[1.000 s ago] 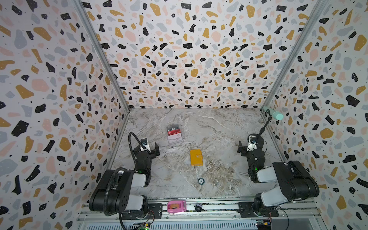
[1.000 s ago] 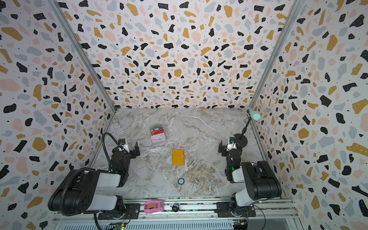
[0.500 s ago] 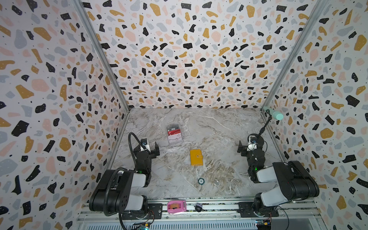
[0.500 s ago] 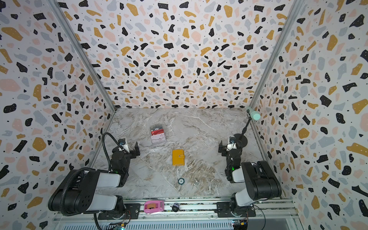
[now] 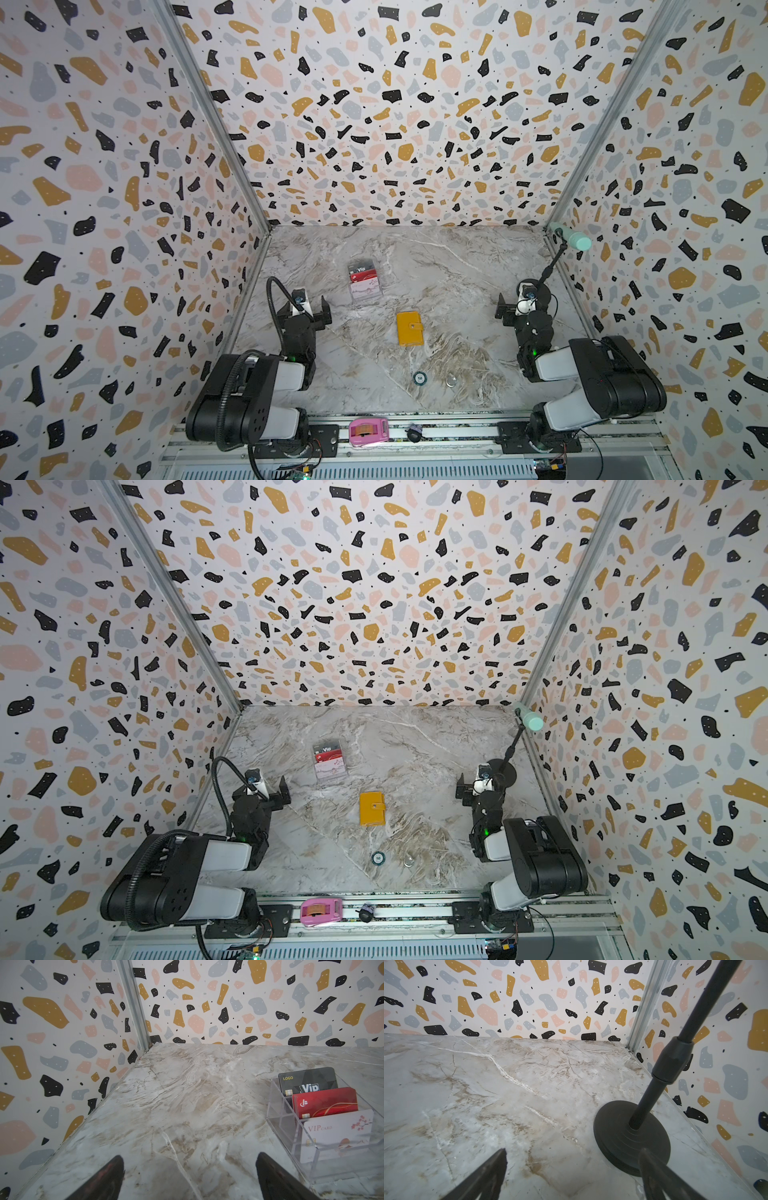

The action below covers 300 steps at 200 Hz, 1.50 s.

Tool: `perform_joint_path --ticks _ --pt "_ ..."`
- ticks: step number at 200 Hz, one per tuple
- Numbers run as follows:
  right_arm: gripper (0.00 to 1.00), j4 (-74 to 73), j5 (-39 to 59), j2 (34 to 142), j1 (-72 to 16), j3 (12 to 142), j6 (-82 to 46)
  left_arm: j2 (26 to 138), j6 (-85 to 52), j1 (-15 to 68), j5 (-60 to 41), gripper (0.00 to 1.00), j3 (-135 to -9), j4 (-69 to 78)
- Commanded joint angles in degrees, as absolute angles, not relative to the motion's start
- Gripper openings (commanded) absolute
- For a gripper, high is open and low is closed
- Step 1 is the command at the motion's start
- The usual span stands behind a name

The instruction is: Take the credit cards out of the card holder

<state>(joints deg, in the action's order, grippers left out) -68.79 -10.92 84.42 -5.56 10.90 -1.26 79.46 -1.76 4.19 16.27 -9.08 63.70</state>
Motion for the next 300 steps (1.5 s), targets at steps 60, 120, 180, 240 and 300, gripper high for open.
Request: perform_joint_path --ticks 60,120,180,240,300 --pt "0.99 -29.1 -14.5 70.9 -5.4 27.2 -10.0 65.9 -13.4 7.6 32.6 0.97 -25.4 28.8" --pt "0.99 -10.7 0.6 66.0 -5.7 37.0 -18.0 59.2 -22.0 8.8 15.9 0.97 -33.6 10.1" --pt "0.98 3.5 17.0 67.4 -8.4 45.0 -19.2 63.4 -23.5 9.1 -8.6 0.96 -45.0 -7.4" --pt "0.94 16.1 25.2 71.9 -13.3 52.6 -14.8 65.7 -23.9 13.7 -19.7 0.95 -45.3 -8.9" --pt "0.80 16.0 27.1 80.8 -20.3 54.9 -15.9 67.7 -31.1 18.8 -17.8 0.88 -36.5 1.2"
